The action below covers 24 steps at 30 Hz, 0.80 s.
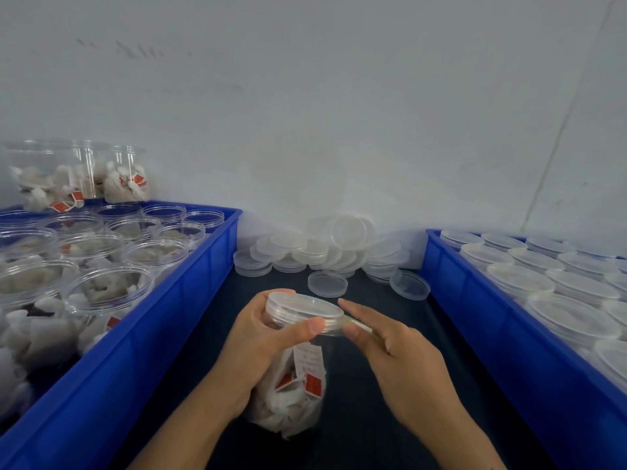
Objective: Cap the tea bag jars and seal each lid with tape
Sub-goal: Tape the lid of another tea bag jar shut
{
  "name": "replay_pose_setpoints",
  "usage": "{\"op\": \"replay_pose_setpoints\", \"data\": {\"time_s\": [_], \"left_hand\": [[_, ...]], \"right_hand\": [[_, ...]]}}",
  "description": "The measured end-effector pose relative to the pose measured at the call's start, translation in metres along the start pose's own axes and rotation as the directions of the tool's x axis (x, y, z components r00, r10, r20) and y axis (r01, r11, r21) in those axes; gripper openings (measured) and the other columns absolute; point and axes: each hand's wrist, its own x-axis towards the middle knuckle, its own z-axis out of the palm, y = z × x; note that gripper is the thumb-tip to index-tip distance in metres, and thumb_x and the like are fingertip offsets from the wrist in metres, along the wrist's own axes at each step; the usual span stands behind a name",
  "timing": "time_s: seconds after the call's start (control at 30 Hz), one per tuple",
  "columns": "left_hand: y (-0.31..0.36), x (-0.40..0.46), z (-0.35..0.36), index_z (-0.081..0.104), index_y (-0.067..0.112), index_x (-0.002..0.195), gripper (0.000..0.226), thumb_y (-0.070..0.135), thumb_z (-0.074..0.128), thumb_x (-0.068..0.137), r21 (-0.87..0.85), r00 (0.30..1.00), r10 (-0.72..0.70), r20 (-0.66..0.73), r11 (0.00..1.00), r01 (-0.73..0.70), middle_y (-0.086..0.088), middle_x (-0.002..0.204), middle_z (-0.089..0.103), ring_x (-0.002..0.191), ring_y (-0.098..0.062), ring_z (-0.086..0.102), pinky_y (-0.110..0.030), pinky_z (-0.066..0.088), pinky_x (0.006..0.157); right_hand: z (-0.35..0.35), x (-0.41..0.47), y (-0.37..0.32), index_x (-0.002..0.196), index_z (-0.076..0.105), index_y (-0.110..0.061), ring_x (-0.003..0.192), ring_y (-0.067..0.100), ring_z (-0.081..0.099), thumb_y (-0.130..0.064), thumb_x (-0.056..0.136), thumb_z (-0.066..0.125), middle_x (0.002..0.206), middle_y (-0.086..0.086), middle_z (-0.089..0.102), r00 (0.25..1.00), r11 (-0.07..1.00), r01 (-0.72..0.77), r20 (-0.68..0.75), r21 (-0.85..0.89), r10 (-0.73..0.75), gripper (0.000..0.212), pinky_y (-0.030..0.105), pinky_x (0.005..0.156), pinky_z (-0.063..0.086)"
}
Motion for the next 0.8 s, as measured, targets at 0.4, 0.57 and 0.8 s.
{"op": "replay_pose_setpoints", "data": {"time_s": [0.4,0.57,0.8], "left_hand": [[-0.006,0.001,0.002,0.046,0.023,0.109,0.067,0.053,0.071,0.056,-0.014,0.998,0.051,0.027,0.999,-0.051,-0.001,0.098,0.07,0.085,-0.008,0.071,-0.016,0.054,0.061],[-0.006,-0.007,0.012,0.048,0.038,0.126,0.067,0.074,0.042,0.069,0.523,0.889,0.413,-0.197,0.811,-0.261,0.019,0.111,0.049,0.09,0.006,0.057,-0.01,0.048,0.067],[-0.004,-0.011,0.027,0.023,0.036,0.147,0.129,0.086,0.059,0.034,0.495,0.954,0.192,-0.23,0.867,-0.055,0.012,0.136,0.05,0.117,-0.005,0.047,-0.034,0.042,0.099]], "right_hand": [[0.012,-0.001,-0.008,0.136,0.033,-0.059,0.07,-0.016,0.053,-0.062,0.089,0.028,0.065,-0.024,0.058,0.998,1.0,-0.025,-0.057,-0.017,0.024,0.047,0.011,0.051,0.035],[0.02,-0.005,-0.013,0.138,0.031,-0.057,0.067,-0.008,0.055,-0.068,0.079,0.011,0.074,-0.022,0.056,0.991,0.998,-0.066,-0.114,-0.006,0.065,0.064,0.01,0.062,0.042],[0.028,-0.012,-0.014,0.143,0.022,-0.053,0.079,-0.005,0.052,-0.047,0.097,0.027,0.099,-0.02,0.062,0.984,0.998,-0.016,-0.18,-0.054,0.006,0.047,0.011,0.065,0.041]]}}
